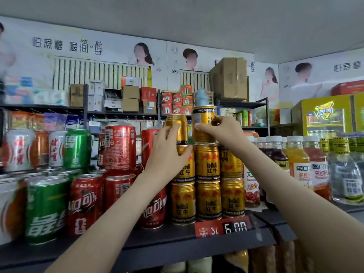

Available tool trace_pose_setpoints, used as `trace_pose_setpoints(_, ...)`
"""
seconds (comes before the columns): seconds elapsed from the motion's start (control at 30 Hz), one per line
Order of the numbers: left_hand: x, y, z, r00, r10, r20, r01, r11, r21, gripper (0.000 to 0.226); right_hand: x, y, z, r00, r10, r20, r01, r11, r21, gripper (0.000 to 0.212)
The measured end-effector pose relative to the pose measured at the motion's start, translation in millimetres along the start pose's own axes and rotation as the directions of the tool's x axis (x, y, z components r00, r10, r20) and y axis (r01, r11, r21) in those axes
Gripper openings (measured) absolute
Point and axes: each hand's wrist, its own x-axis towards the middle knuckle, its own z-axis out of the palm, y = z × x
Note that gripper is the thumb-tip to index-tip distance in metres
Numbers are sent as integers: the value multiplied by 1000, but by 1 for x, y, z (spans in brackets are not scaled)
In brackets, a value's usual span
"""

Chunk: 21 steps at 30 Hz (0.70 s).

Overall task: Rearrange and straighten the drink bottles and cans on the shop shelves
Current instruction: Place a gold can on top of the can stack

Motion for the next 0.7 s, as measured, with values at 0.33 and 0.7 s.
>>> trace_pose_setpoints(0.33, 2, -11, 7, 997, 41, 63, -37, 997, -71, 61, 7, 5, -2, 999, 9, 38, -7, 998, -68, 41)
trace_pose_setpoints(0.7, 0, -8, 7, 993, 29, 113, -27, 1000, -14, 51, 8, 11, -8, 991, 75, 112, -74, 997, -18, 44)
